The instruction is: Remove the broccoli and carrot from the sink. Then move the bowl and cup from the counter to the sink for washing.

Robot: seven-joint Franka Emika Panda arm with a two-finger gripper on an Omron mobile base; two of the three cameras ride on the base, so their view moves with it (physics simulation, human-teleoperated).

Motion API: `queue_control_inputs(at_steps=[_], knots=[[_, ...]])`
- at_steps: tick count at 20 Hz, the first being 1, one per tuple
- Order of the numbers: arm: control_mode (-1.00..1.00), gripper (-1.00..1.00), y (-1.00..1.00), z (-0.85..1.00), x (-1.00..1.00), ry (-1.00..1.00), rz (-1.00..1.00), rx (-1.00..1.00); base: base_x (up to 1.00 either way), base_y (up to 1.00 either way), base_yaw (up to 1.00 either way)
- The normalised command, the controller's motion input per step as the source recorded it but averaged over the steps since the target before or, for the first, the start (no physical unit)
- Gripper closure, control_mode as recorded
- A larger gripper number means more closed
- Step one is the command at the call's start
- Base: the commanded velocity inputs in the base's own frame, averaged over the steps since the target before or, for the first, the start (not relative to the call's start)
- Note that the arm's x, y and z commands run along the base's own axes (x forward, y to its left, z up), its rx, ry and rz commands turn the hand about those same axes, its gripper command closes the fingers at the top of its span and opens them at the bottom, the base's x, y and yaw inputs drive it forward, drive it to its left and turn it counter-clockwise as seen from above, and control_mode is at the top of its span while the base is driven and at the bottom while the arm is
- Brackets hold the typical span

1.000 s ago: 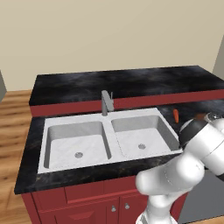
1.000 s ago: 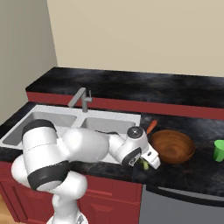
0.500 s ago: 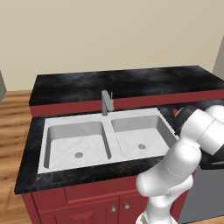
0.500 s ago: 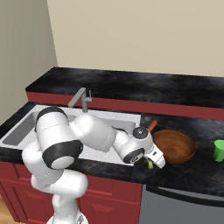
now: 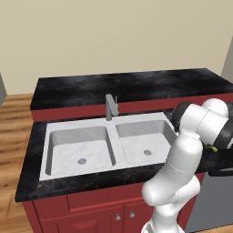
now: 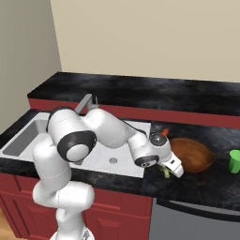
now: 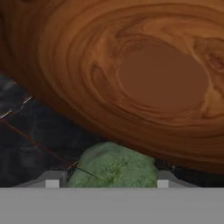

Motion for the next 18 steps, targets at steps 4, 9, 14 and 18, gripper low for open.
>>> queue_control_inputs(at_steps=[4,9,14,18], knots=[[-1.0,1.0,-0.31,-0.16,0.02,0.0,0.0,0.0,0.0,0.0,0.0],[-1.0,1.0,-0.2,-0.27,0.01,0.01,0.0,0.0,0.0,0.0,0.0],[-1.0,1.0,-0.09,-0.27,0.0,0.03,0.0,0.01,0.0,0.0,0.0],[-1.0,1.0,0.04,-0.18,0.0,0.01,0.0,0.0,0.0,0.0,0.0]])
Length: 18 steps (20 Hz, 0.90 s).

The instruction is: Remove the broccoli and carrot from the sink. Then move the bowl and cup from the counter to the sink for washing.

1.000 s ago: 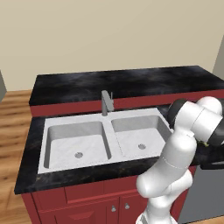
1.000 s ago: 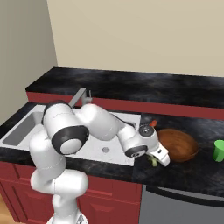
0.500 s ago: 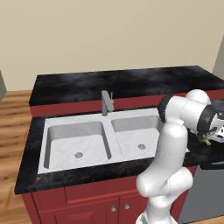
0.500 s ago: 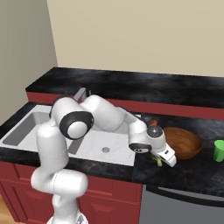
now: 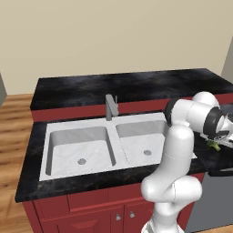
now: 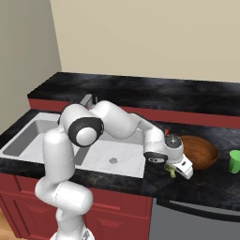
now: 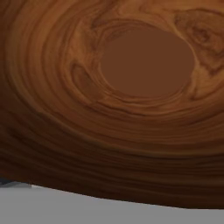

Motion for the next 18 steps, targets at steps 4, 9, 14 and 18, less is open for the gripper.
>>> queue_control_inputs(at_steps=[4,9,14,18], knots=[[-1.0,-1.0,0.14,-0.12,0.0,0.06,0.0,0.0,0.0,0.0,0.0],[-1.0,-1.0,0.1,-0.11,-0.03,0.15,0.0,0.0,0.0,0.0,0.0],[-1.0,-1.0,0.05,-0.12,-0.11,0.18,0.0,0.0,0.0,0.0,0.0],[-1.0,-1.0,0.05,-0.03,-0.18,0.11,0.0,0.0,0.0,0.0,0.0]])
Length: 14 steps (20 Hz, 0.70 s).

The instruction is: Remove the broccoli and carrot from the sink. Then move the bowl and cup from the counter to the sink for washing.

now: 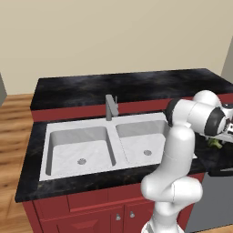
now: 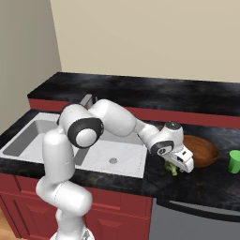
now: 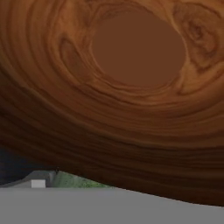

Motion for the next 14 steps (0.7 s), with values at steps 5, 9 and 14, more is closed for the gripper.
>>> queue_control_inputs(at_steps=[5,9,14], knots=[[-1.0,-1.0,0.05,0.0,-0.25,0.03,0.0,0.0,0.0,0.0,0.0],[-1.0,-1.0,0.1,0.0,-0.31,-0.02,0.0,0.0,0.0,0.0,0.0],[-1.0,-1.0,0.1,0.1,-0.17,-0.11,0.0,0.0,0.0,0.0,0.0]])
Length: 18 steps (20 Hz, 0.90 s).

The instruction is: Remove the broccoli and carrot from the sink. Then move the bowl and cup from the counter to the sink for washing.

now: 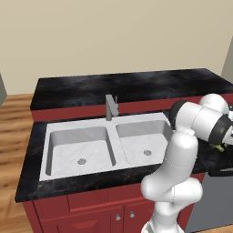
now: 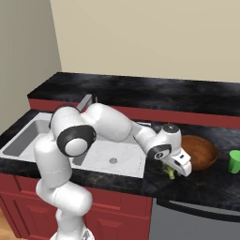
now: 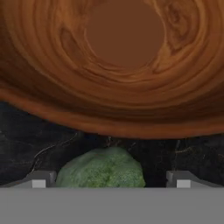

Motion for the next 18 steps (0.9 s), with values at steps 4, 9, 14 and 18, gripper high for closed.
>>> queue_control_inputs(at_steps=[4,9,14,18], knots=[[-1.0,-1.0,0.15,0.14,-0.06,-0.12,0.0,0.0,0.0,0.0,0.0],[-1.0,-1.0,0.11,-0.01,-0.03,-0.02,0.0,0.0,0.0,0.0,0.0],[-1.0,-1.0,0.08,-0.15,0.06,0.0,-0.01,0.0,0.0,0.0,0.0],[-1.0,-1.0,0.03,-0.11,0.09,-0.04,0.0,0.0,0.0,0.0,0.0]])
